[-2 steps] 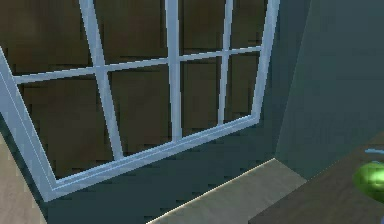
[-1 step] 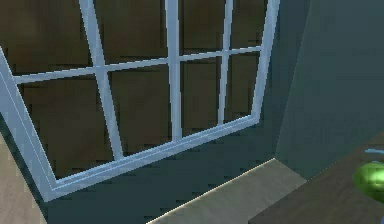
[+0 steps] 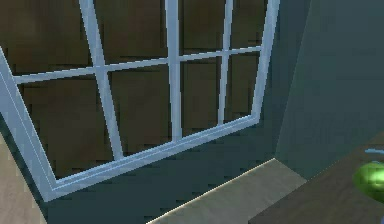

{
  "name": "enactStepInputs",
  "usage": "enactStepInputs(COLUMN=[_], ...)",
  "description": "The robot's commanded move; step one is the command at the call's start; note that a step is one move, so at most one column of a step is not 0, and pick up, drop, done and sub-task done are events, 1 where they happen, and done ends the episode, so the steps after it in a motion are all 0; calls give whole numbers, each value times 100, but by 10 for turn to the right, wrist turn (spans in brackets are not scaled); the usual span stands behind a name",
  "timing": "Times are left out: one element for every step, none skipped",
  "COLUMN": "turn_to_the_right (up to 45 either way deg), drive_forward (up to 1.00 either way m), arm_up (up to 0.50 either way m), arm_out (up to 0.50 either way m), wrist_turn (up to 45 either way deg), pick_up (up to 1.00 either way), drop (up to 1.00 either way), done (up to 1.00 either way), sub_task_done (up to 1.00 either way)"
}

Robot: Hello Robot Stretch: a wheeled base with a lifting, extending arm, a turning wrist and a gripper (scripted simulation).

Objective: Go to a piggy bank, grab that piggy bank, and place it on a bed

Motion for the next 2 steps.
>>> enactStepInputs(turn_to_the_right=[0, 0], drive_forward=[0, 0], arm_up=[0, 0], arm_out=[0, 0], wrist_turn=[450, 450], pick_up=[0, 0], drop=[0, 0], done=[0, 0], sub_task_done=[0, 0])
